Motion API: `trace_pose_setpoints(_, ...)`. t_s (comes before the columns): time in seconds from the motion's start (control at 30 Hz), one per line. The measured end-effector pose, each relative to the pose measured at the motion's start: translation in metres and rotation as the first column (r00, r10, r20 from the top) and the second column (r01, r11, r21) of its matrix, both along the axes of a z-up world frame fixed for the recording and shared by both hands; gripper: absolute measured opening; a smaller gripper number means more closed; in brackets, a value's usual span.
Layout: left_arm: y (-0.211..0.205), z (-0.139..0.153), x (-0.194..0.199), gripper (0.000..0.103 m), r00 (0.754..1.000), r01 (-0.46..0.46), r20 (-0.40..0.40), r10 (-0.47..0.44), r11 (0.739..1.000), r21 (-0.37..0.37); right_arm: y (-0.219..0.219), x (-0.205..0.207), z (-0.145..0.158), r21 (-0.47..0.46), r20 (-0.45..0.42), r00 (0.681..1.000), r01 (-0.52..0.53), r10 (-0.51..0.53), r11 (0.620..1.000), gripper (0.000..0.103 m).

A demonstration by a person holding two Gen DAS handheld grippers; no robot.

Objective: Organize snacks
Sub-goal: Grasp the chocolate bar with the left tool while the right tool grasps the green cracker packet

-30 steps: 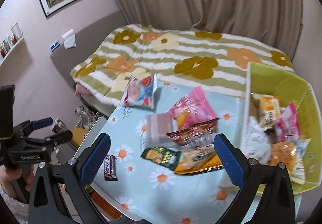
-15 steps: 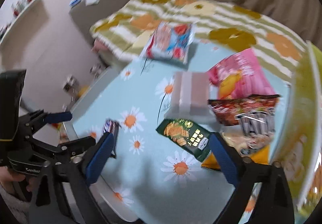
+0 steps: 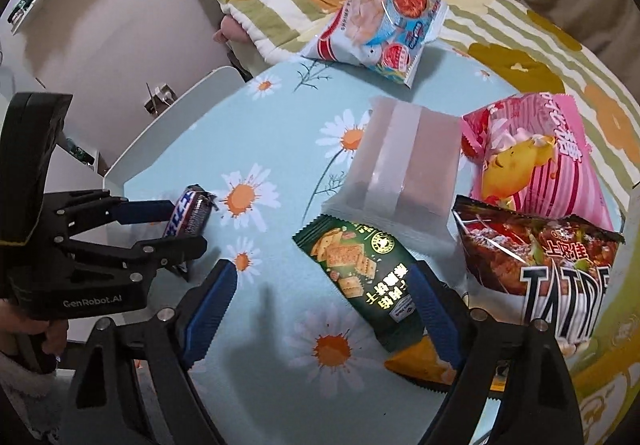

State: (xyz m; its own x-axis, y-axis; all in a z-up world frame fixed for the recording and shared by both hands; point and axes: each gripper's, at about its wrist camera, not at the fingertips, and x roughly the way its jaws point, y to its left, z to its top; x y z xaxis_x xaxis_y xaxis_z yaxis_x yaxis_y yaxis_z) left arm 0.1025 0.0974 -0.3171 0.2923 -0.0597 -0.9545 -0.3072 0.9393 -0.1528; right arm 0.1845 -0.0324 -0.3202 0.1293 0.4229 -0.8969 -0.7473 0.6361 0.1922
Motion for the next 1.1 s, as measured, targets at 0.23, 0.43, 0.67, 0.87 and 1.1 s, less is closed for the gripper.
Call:
trace_pose_setpoints(0.23, -0.003, -0.005, 0.003, 0.043, 1.000, -0.016, -0.019, 0.016, 1.000, 0.018, 0.003, 0.007, -0.005, -0.045, -0.003, 0.999, -0.052, 0.052, 0.998, 0.085)
trace_pose_setpoints(0.43, 0.001, -0.005, 0.003, 0.028, 0.999, -0.028, -0.033, 0.029, 0.998, 0.047, 0.001, 0.018, -0.012, -0.111, -0.024, 0.996, -0.094, 0.091, 0.989, 0.085)
trace_pose_setpoints(0.67, 0.007, -0.005, 0.003, 0.027, 0.999, -0.040, -0.025, 0.041, 0.999, 0.028, 0.006, 0.022, -0.020, -0.177, -0.045, 0.985, -0.170, 0.165, 0.969, 0.074)
trace_pose_setpoints(0.87, 0.009, -0.001, 0.002, 0.027, 0.999, -0.046, -0.006, 0.046, 0.999, 0.009, 0.017, 0.016, -0.030, -0.268, -0.027, 0.968, -0.247, 0.250, 0.931, 0.073)
trace_pose_setpoints(1.1, 0.011, 0.003, 0.000, 0.027, 0.998, -0.055, 0.004, 0.055, 0.998, 0.004, 0.023, 0.010, -0.027, -0.289, -0.003, 0.958, -0.275, 0.286, 0.917, 0.044)
